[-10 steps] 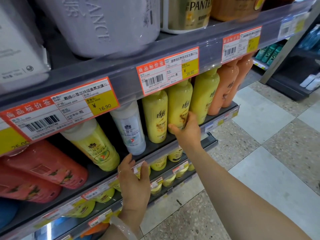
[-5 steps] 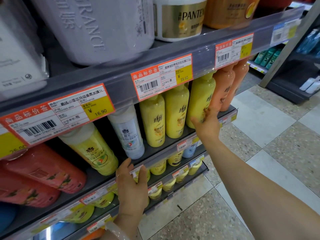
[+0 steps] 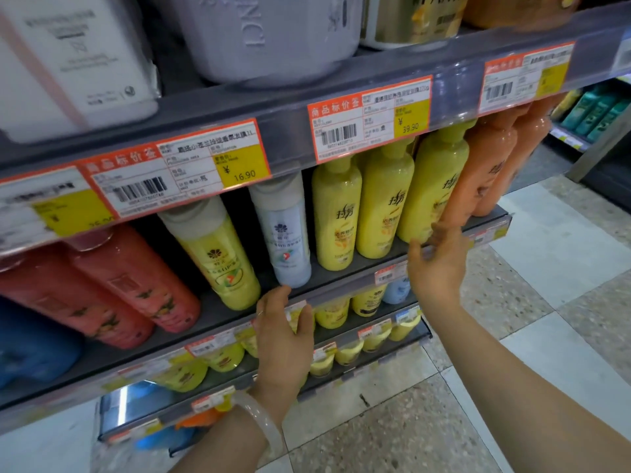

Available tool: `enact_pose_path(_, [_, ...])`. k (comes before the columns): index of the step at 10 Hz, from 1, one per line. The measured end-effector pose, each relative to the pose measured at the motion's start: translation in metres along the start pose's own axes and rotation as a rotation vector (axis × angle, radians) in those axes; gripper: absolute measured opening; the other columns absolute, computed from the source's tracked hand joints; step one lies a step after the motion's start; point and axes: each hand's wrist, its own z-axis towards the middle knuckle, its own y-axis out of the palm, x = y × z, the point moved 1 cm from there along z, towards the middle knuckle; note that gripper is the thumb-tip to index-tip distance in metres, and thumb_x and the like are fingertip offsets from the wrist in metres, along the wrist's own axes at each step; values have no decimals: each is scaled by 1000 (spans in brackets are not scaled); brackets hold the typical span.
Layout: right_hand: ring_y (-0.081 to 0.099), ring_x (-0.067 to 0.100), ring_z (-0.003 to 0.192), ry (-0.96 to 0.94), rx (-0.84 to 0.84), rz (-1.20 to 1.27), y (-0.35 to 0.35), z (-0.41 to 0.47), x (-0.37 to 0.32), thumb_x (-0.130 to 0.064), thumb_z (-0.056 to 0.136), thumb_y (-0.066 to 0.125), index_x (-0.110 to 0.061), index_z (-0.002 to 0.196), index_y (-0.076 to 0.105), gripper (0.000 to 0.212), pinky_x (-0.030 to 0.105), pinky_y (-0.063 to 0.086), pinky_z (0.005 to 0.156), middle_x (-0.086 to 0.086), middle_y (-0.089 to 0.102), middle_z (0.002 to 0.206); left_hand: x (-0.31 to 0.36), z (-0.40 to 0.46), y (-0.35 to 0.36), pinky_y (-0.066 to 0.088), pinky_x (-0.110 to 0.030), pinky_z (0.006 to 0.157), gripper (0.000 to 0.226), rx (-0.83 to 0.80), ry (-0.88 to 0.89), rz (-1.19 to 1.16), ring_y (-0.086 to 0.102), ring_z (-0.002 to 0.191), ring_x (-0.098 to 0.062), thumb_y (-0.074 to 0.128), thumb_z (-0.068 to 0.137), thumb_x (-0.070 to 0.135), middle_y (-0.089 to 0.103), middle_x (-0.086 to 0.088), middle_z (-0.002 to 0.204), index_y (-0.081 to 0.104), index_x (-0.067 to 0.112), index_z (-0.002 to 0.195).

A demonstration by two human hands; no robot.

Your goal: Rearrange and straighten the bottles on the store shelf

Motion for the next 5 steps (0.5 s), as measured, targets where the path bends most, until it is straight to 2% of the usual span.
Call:
enact_pose_path(1, [53,37,104,-301,-232,-149,14,-52,-2,-3,81,61,-2,108,57,27,35,43,81,20,54,113,-1,-5,-4,39,-35,101,39,4,57,24,50,117,-28,59,86,12,50,-16,126,50,5,124])
enact_pose_path(2, [50,44,118,-508,-460,-361,35,-80,3,-6,72,72,-2,117,57,48,54,45,93,23,54,127,2,-9,-9,31,-24,101,41,-12,95,61,45,124,-27,58,87,11,45,-15,133,48,4,126])
enact_pose_path(3, [42,45,127,-545,-602,-555,45,-84,7,-15,66,77,-6,127,52,66,58,40,99,20,53,133,-2,-15,-21,25,-17,101,46,-62,81,128,37,132,-24,57,88,16,37,-12,142,43,7,131])
enact_pose_path(4, [16,37,142,-517,-694,-627,44,-81,7,-21,79,66,-13,143,27,74,50,23,114,13,29,151,-19,-24,-38,18,-23,110,56,-118,67,267,24,140,-23,56,89,25,28,-11,150,34,9,138])
enact_pose_path(5, [-5,30,145,-523,-795,-785,35,-80,0,-25,86,58,-18,147,0,84,47,14,116,6,-1,158,-24,-43,-57,15,-33,116,67,-204,56,492,11,145,-24,53,89,34,12,-7,157,20,15,144])
